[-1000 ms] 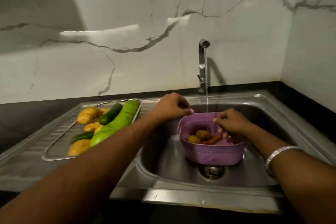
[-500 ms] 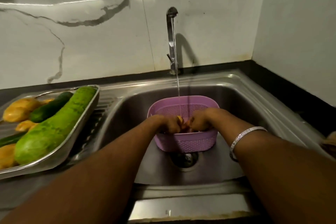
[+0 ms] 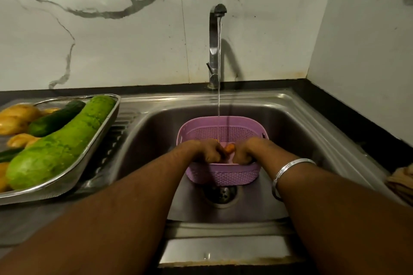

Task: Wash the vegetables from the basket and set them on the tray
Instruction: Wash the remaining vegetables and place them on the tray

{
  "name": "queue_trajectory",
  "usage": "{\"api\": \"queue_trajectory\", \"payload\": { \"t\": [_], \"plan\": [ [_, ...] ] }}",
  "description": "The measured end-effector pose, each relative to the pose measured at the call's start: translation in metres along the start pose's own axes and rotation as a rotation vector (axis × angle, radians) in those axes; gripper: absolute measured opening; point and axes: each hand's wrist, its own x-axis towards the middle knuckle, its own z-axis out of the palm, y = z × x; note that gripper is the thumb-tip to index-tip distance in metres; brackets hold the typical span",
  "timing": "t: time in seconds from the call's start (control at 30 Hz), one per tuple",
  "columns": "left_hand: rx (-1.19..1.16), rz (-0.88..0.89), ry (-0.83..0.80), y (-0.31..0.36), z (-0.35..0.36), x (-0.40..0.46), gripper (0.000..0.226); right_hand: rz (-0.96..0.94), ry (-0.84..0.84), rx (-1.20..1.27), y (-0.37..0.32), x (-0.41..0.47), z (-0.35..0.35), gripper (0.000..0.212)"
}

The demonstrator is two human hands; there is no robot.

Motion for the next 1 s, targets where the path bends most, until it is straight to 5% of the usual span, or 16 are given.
{"api": "queue_trajectory", "payload": {
  "t": [0.17, 0.37, 0.5, 0.73, 0.87, 1.0],
  "plan": [
    [-0.161, 0.091, 0.193, 0.001, -0.006, -0.007, 0.029, -0.035, 0.135, 0.163, 0.008, 0.002, 0.003, 0.049],
    [-0.803, 0.122, 0.363, 0.002, -0.019, -0.023, 0.028, -0.165, 0.321, 1.056, 0.012, 0.001, -0.004, 0.023],
    [-1.113, 0.089, 0.396, 0.013, -0.023, -0.039, 0.036, -0.16, 0.498, 1.232, -0.005, 0.001, -0.012, 0.025],
    [-1.097, 0.232, 0.303, 0.016, -0.021, -0.037, 0.034, -0.079, 0.487, 1.424, -0.019, -0.002, -0.016, 0.038],
    [-0.936, 0.321, 0.429, 0.006, -0.016, -0.026, 0.054, -0.032, 0.475, 1.423, -0.019, -0.005, -0.024, 0.04],
    [-0.971, 0.36, 0.6, 0.001, -0.013, -0.023, 0.05, -0.083, 0.462, 1.453, -0.027, -0.013, -0.031, 0.026]
  ]
}}
